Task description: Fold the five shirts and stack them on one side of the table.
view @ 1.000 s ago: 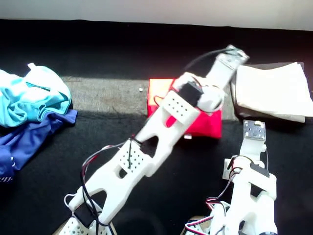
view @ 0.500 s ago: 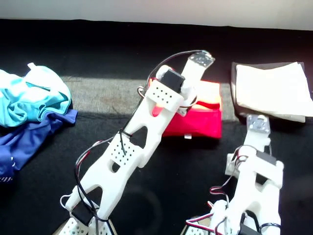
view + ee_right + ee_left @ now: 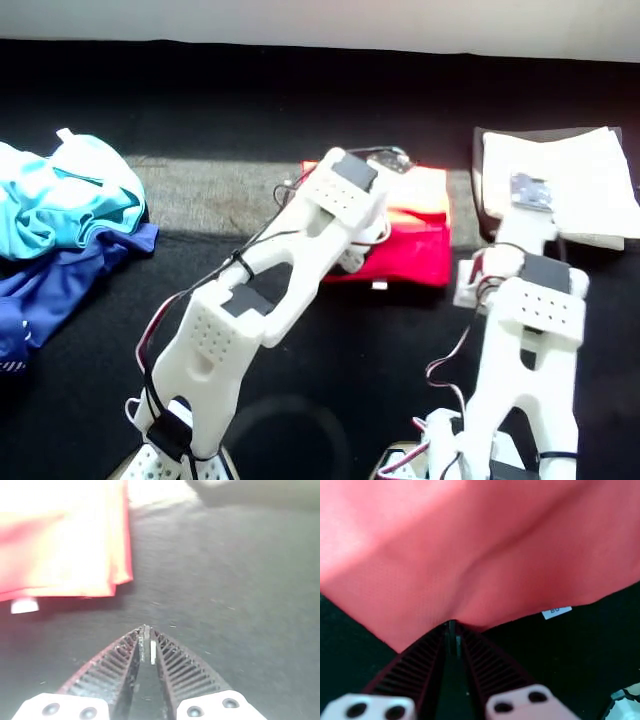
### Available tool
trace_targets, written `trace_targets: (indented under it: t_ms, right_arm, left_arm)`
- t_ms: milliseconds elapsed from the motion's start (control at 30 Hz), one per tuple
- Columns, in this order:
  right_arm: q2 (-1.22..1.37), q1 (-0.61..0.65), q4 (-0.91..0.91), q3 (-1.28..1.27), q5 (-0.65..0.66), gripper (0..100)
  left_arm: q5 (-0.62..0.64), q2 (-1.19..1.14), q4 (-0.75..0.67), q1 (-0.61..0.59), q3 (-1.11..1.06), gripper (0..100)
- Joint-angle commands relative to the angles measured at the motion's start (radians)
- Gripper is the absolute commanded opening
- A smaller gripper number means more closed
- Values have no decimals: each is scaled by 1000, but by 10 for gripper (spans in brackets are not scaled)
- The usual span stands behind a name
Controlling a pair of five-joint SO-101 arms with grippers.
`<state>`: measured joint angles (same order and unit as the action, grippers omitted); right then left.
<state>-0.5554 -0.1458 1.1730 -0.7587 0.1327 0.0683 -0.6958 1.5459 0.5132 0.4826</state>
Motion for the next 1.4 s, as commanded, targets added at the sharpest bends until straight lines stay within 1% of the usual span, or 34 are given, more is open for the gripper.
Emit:
trace_targets:
  t_ms: [0,67,167,267,433,600,667,733,867,967,1033,1133,1167,1300,1367]
  right_arm:
    - [-1,110,-71,13,-31,6]
    - [-2,133,-143,-24,-43,6]
    - [-1,143,-234,-70,-71,6]
    - [-1,143,-272,-116,-83,6]
    - [-1,143,-275,-136,-83,6]
    - [-1,143,-280,-127,-78,6]
    - [1,148,-311,-137,-75,6]
    - [15,154,-325,-143,-75,6]
    - [130,163,-326,-142,-61,6]
    - [243,160,-329,-136,8,6]
    - [298,134,-321,-105,28,6]
    - [302,71,-317,-51,26,6]
    - [289,61,-291,-27,28,6]
    - [203,77,-131,105,25,6]
    - [150,93,-79,170,25,6]
  left_arm:
    - [9,136,-132,5,-196,9]
    - [9,209,-157,5,-260,9]
    - [3,344,-157,-1,-315,9]
    - [2,458,-163,-48,-367,9]
    - [3,558,-161,-185,-450,9]
    - [11,573,-155,-334,-483,9]
    - [11,573,-152,-401,-484,9]
    - [12,573,-123,-464,-484,9]
    - [11,575,-83,-572,-498,9]
    - [11,584,-92,-662,-564,9]
    - [11,582,-127,-717,-634,9]
    - [9,582,-238,-777,-774,9]
    - [9,582,-285,-791,-823,9]
    - [9,582,-474,-831,-974,9]
    - [9,582,-562,-835,-1035,9]
